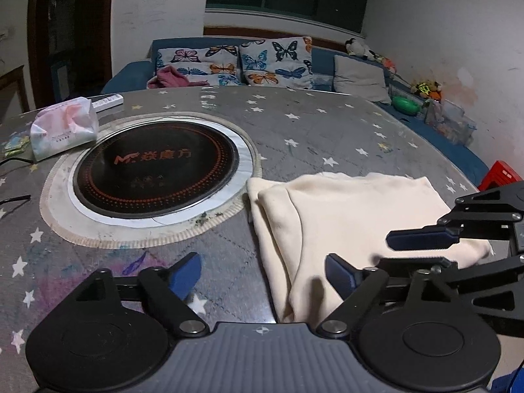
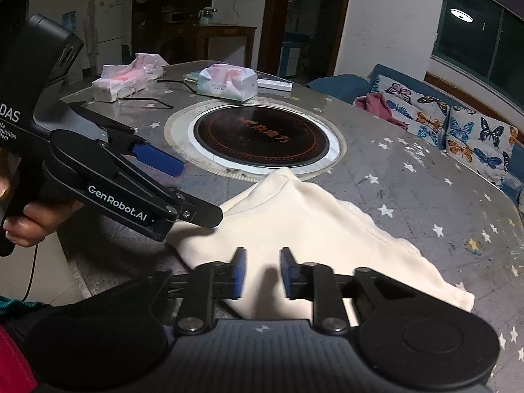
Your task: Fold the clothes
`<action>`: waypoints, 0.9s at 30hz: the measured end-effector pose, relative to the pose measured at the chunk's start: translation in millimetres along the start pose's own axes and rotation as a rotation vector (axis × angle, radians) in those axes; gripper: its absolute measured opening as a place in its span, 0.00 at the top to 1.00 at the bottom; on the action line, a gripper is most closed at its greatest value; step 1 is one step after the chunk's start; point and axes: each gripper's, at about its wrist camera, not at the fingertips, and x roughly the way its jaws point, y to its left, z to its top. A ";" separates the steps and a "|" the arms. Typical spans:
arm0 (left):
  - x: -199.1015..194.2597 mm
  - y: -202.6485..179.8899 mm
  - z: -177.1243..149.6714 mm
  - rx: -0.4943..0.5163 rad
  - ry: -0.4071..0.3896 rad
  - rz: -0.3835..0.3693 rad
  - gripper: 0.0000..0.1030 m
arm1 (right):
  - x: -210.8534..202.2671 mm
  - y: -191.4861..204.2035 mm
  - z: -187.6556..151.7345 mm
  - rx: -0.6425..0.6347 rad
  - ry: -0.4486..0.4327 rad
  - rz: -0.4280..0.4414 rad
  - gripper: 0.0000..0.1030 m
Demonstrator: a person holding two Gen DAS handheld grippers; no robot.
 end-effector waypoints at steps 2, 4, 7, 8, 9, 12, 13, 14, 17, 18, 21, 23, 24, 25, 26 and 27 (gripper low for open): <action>-1.3 -0.1 2.3 0.002 -0.008 0.014 0.10 | -1.1 -0.4 2.8 -0.004 -0.004 -0.015 0.70; -3.1 0.4 5.1 -0.001 -0.014 0.023 0.09 | -2.3 -1.6 6.3 -0.002 -0.006 -0.023 0.69; -5.8 1.0 10.4 -0.003 -0.025 0.041 0.05 | -2.1 -4.7 10.5 0.020 -0.001 -0.042 0.59; -6.6 1.1 12.3 -0.003 -0.028 0.047 0.05 | -1.5 -6.5 11.6 0.030 0.004 -0.055 0.56; -7.4 1.1 14.5 -0.003 -0.031 0.053 0.04 | -0.8 -7.7 12.8 0.041 0.008 -0.067 0.55; -10.2 1.0 20.2 -0.005 -0.043 0.069 0.02 | -0.5 -13.0 15.0 0.080 0.012 -0.084 0.55; -11.1 0.8 21.9 -0.007 -0.046 0.074 0.00 | -0.6 -14.7 15.6 0.093 0.011 -0.088 0.54; -12.0 0.9 23.2 -0.008 -0.050 0.078 0.00 | -1.1 -15.7 15.8 0.100 0.010 -0.094 0.54; -13.7 0.7 25.7 -0.011 -0.052 0.085 0.00 | -3.0 -16.9 16.9 0.110 0.005 -0.101 0.53; -13.9 0.5 25.7 -0.012 -0.050 0.087 0.00 | -3.8 -16.9 17.2 0.111 0.003 -0.102 0.53; -13.3 -1.8 23.6 -0.006 -0.042 0.098 0.00 | -6.4 -14.5 18.0 0.110 -0.003 -0.103 0.53; -13.1 -3.1 21.8 -0.003 -0.035 0.104 0.00 | -8.2 -12.4 18.3 0.108 -0.007 -0.100 0.52; -13.4 -3.8 20.9 -0.004 -0.031 0.105 0.00 | -8.6 -10.9 18.4 0.105 -0.008 -0.099 0.52; -13.7 -3.9 20.2 -0.006 -0.028 0.105 0.00 | -9.1 -9.7 18.5 0.103 -0.008 -0.097 0.52; -14.5 -3.8 19.6 -0.009 -0.026 0.105 0.00 | -9.3 -7.6 18.3 0.100 -0.008 -0.095 0.52; -15.5 -4.0 19.4 -0.011 -0.024 0.106 0.00 | -9.5 -5.6 18.2 0.097 -0.008 -0.092 0.52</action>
